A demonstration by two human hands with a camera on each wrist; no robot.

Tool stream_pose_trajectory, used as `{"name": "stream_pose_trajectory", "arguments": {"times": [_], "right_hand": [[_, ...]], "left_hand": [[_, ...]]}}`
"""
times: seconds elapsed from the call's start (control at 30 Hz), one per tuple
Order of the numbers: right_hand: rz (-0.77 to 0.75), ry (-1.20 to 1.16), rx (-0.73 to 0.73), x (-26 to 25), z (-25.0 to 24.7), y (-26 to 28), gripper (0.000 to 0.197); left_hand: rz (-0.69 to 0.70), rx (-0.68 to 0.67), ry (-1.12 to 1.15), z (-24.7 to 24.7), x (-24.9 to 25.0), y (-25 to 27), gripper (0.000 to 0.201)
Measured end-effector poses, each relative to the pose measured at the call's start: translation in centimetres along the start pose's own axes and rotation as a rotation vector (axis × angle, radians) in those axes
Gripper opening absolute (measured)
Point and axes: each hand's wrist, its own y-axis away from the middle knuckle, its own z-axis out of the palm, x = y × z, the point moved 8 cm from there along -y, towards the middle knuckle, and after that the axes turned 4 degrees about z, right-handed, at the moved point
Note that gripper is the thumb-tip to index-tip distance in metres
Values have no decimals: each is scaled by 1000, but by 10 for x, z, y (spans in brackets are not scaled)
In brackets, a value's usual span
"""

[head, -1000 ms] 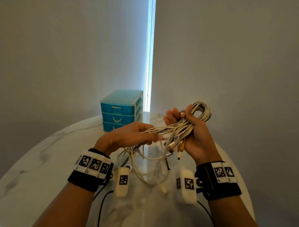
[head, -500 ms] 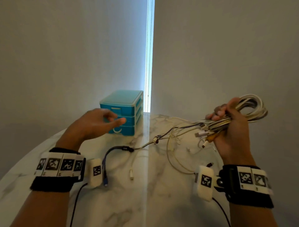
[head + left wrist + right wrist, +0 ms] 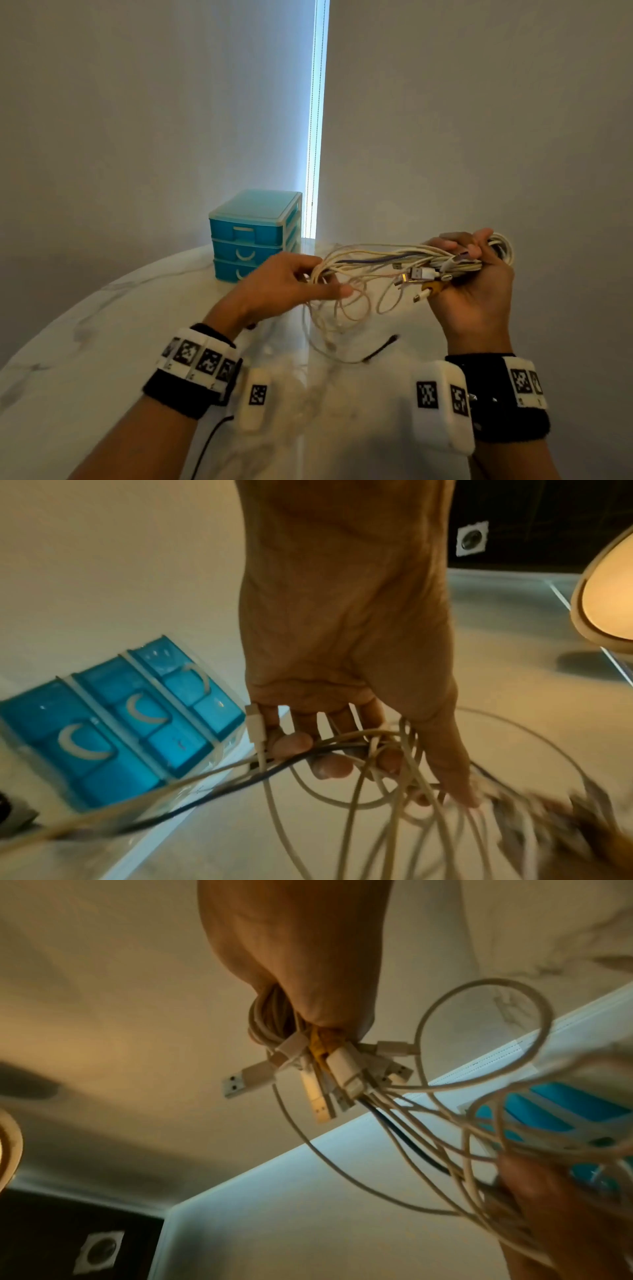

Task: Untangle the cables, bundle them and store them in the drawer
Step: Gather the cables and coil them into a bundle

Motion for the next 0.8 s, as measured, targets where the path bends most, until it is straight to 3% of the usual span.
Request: {"name": "stream_pose_trajectory", "arguments": {"times": [0.1,0.2,0.27,0.37,0.5,0.53,0.57,0.67,0.8], "right_hand": [[-50,6,74,-4,-12,-4,28],[-67,32,36,4,3,2,48],[-75,52,1,5,15,7,57],[-88,75,-14,0,20,11,60],[-49,117,4,0,12,8,47],[-34,131,12,3,10,6,46],[-22,144,12,6,10,6,46],[0,136,-53,8,18,9,51],[43,31,-182,-4,25,13,48]], "left_hand": [[48,183,-71,-36,-3,1,24],[101,374,-343,-55,-8,2,24],[123,411,-484,-56,-8,4,32],[62,219,-508,-45,-12,0,54],[-133,-304,-408,-10,-21,9,102],[-170,-336,-406,-6,-24,11,115],[-205,-283,-376,-8,-30,8,124],[-204,52,-301,-33,-44,-3,106],[-130,107,-593,-53,-58,-3,59]]}}
